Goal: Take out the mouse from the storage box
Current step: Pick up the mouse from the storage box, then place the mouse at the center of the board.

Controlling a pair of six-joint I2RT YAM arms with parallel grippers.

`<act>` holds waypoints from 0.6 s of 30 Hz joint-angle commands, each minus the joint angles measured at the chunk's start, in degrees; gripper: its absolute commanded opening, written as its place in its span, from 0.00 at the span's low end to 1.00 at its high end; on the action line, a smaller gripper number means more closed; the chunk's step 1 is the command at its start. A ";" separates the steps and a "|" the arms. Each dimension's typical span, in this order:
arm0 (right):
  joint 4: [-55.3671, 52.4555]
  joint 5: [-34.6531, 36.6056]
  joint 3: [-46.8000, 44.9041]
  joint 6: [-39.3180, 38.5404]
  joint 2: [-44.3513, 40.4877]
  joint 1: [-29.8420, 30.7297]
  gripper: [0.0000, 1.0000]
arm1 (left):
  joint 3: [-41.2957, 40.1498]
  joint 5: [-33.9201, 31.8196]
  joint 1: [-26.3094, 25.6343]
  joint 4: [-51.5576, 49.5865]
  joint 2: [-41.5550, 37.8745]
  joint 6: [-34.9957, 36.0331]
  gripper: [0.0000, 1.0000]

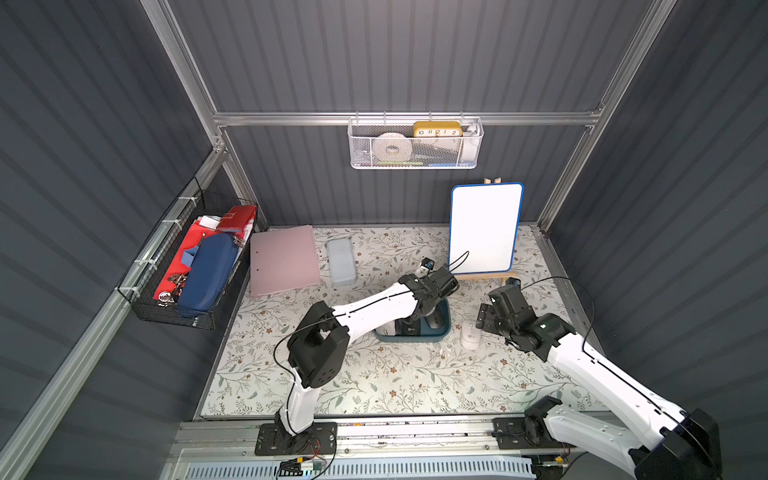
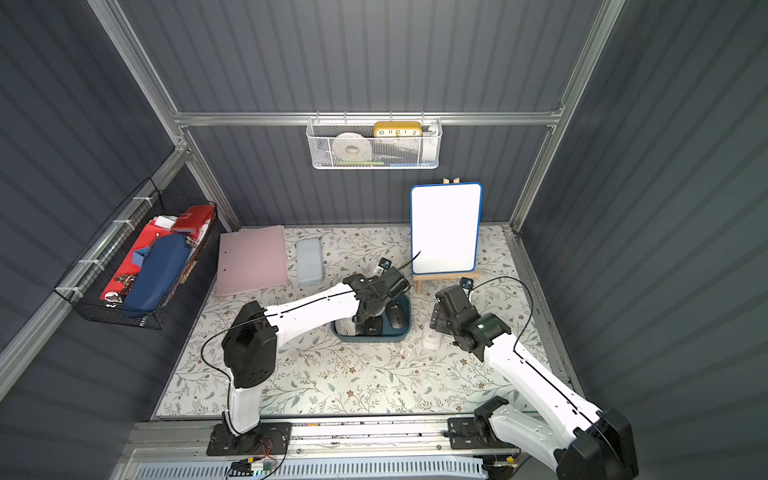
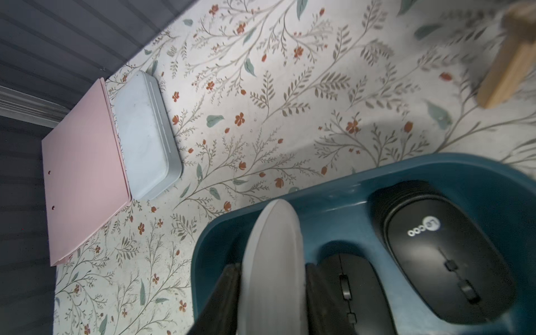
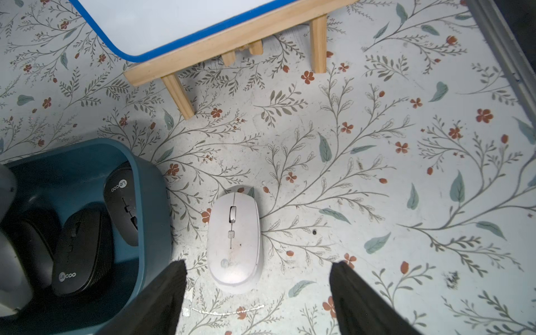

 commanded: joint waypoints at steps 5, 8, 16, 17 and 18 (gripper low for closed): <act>-1.28 -0.56 0.95 -0.23 0.02 -0.20 0.82 | -3.45 -3.28 1.18 -4.66 -10.89 -5.31 0.27; -1.01 -0.86 0.95 -0.20 0.19 -0.24 0.82 | -5.29 -4.38 3.85 -7.87 -13.13 -8.18 0.25; -1.05 -1.83 1.48 -0.07 0.63 -0.20 0.82 | -15.30 -1.46 15.46 -9.31 -20.14 -14.39 0.27; -0.90 -1.94 1.56 -0.01 0.66 -0.22 0.82 | -16.44 -0.55 16.88 -8.76 -20.39 -14.59 0.27; -0.97 -2.17 1.69 0.05 0.72 -0.08 0.82 | -17.55 0.31 18.14 -8.19 -20.44 -14.61 0.27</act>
